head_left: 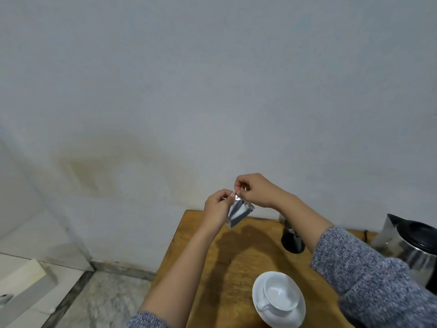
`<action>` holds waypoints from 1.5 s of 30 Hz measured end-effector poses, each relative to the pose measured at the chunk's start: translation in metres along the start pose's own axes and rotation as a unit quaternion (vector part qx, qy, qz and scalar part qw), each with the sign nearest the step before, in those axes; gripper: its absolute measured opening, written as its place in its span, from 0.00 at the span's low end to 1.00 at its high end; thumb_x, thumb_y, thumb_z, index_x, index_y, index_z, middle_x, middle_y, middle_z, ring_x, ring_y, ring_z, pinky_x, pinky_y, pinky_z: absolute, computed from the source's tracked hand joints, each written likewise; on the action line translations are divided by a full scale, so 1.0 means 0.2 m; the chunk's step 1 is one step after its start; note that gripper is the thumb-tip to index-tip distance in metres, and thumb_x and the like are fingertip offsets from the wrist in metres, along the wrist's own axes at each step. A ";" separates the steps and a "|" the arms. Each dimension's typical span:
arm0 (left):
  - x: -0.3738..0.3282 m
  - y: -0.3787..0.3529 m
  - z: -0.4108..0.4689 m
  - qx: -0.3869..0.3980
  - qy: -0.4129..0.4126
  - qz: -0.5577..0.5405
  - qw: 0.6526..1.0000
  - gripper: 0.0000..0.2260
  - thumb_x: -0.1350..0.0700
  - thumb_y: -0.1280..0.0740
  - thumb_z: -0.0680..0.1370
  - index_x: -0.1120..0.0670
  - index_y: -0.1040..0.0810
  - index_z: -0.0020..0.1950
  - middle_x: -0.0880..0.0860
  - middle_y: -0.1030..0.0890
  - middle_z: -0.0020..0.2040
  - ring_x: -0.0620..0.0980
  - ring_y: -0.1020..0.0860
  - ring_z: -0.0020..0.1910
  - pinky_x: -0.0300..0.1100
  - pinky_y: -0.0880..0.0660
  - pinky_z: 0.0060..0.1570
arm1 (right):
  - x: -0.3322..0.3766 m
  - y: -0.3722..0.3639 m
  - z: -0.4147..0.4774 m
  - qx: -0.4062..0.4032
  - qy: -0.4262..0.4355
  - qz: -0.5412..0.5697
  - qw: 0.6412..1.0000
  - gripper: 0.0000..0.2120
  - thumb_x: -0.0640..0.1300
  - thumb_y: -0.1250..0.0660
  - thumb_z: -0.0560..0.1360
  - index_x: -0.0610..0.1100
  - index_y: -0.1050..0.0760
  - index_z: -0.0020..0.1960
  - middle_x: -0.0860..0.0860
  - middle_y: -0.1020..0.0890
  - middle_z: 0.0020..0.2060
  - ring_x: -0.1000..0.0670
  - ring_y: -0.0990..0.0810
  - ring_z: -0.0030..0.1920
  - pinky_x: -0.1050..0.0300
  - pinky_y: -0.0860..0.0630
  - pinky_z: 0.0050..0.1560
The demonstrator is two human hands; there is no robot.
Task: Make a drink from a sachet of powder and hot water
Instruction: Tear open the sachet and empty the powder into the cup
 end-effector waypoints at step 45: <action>0.04 0.28 -0.06 0.018 0.041 -0.025 0.999 0.11 0.61 0.41 0.76 0.53 0.27 0.35 0.50 0.25 0.34 0.47 0.29 0.35 0.38 0.33 0.31 | 0.27 -0.25 -0.10 -0.095 0.153 -0.039 0.983 0.08 0.39 0.41 0.77 0.45 0.24 0.49 0.55 0.28 0.45 0.47 0.24 0.41 0.46 0.25 0.43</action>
Point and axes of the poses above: each hand's wrist, its own z-axis towards the middle knuckle, its own y-axis out of the back of the hand, x = y × z, the point moved 8 cm from there along z, towards the middle knuckle
